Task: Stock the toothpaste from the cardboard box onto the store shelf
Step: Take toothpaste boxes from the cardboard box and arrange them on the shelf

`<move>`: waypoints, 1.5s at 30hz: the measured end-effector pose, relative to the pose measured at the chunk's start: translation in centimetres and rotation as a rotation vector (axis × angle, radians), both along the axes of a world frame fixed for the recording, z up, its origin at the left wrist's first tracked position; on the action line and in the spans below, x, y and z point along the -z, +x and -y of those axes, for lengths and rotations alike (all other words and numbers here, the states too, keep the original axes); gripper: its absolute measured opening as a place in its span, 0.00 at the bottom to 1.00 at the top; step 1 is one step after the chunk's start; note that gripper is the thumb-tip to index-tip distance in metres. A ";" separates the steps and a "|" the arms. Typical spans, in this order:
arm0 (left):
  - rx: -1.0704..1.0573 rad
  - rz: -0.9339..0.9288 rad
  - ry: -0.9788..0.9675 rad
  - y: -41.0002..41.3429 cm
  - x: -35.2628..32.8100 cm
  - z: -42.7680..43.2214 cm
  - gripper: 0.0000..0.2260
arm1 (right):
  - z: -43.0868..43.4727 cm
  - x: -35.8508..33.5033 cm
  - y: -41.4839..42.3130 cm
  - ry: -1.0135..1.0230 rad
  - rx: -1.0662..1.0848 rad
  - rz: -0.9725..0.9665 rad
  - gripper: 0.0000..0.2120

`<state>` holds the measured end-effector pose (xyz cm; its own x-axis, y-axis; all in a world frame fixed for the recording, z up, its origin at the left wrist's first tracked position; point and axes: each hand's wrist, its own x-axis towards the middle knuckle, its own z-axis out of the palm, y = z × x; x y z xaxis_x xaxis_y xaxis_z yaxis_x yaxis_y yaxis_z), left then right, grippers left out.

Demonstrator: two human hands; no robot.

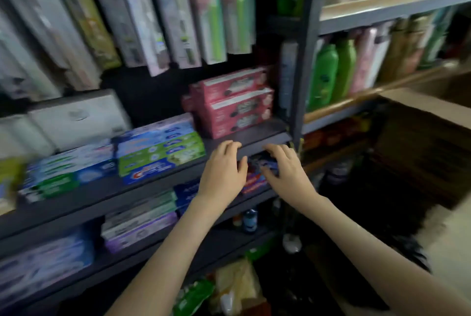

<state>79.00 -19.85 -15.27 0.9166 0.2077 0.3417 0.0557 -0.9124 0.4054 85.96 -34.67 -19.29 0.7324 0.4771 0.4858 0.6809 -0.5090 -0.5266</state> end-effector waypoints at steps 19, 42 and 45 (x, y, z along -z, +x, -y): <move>0.584 -0.017 0.031 14.0 -1.6 42.2 0.18 | 44.6 -4.7 5.2 -0.119 0.534 0.142 0.20; 0.157 -0.477 0.403 47.9 1.1 56.9 0.45 | 64.9 -4.2 43.5 -0.398 0.183 0.049 0.27; 0.070 -0.502 0.457 51.1 1.4 55.8 0.46 | 63.9 -4.1 48.4 -0.453 0.089 0.065 0.30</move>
<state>130.10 -75.66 -16.62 0.9930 0.0782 -0.0890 0.0711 -0.9942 -0.0809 134.33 -98.57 -15.15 0.7553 0.5883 0.2889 0.6481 -0.7360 -0.1957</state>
